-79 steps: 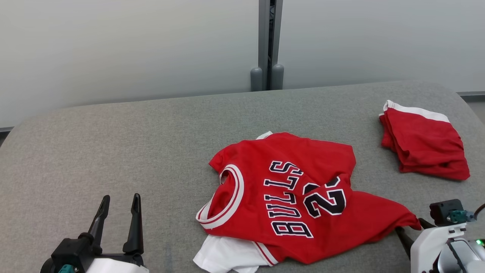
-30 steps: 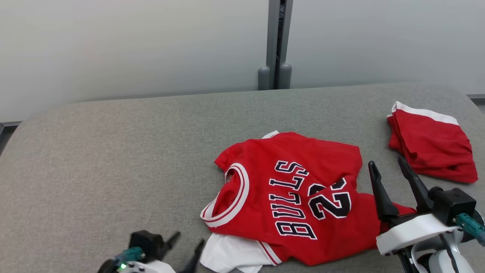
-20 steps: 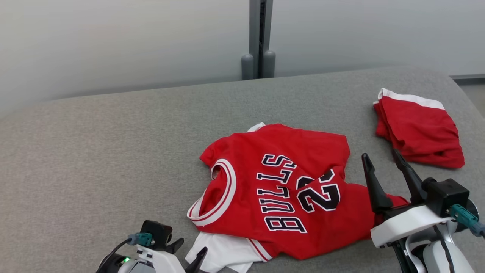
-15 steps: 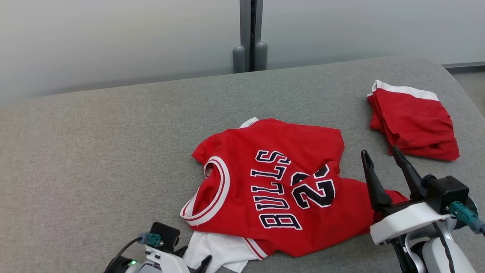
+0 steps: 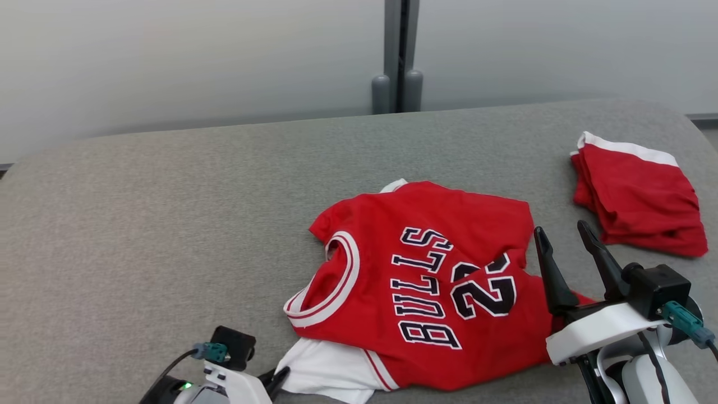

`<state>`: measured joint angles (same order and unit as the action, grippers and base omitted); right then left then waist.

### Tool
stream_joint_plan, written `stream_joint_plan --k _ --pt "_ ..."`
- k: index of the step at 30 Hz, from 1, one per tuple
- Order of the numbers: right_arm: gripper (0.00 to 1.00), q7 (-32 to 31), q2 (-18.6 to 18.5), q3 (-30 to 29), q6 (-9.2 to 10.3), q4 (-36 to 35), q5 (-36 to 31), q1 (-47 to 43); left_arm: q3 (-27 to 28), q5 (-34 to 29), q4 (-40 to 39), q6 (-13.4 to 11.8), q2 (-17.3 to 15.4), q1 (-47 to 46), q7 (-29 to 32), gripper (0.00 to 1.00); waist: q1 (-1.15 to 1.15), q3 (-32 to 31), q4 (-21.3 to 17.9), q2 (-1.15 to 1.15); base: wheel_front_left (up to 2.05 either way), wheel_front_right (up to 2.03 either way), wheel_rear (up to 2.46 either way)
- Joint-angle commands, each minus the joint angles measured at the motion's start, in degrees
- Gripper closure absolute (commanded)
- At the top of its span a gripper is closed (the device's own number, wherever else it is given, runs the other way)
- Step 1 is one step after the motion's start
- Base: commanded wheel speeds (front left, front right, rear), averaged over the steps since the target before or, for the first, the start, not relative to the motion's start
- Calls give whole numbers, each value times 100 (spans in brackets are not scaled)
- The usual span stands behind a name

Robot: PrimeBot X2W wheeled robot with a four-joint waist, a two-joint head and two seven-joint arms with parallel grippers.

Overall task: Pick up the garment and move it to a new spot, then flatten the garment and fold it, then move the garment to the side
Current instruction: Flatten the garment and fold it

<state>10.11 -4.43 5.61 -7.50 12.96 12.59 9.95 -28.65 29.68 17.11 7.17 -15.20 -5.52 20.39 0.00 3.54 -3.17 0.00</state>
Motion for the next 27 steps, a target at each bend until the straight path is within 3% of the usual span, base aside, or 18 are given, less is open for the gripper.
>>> stream_joint_plan --k 1,11,15,16,17,27 --pt "0 30 -35 -13 0 11 8 -29 71 55 -46 -44 -74 -10 -12 100 0 -69 136 0 0 0 0" --pt "0 -43 -71 -54 0 43 23 -110 431 441 -699 -486 -411 839 277 100 0 -178 650 0 0 0 0" --pt "0 -68 -70 -23 0 76 35 -108 379 566 -720 -508 -415 1031 434 100 0 -206 735 0 0 0 0" --pt "0 -74 -70 -15 0 79 38 -104 377 550 -737 -523 -416 1036 436 71 0 -214 743 0 0 0 0" --pt "0 -81 -69 -6 0 82 41 -101 389 526 -769 -544 -406 1023 384 0 0 -222 748 0 0 0 0" --pt "0 -100 -82 57 0 45 58 -67 586 78 -1303 -709 -750 525 38 0 0 -215 561 0 0 0 0"
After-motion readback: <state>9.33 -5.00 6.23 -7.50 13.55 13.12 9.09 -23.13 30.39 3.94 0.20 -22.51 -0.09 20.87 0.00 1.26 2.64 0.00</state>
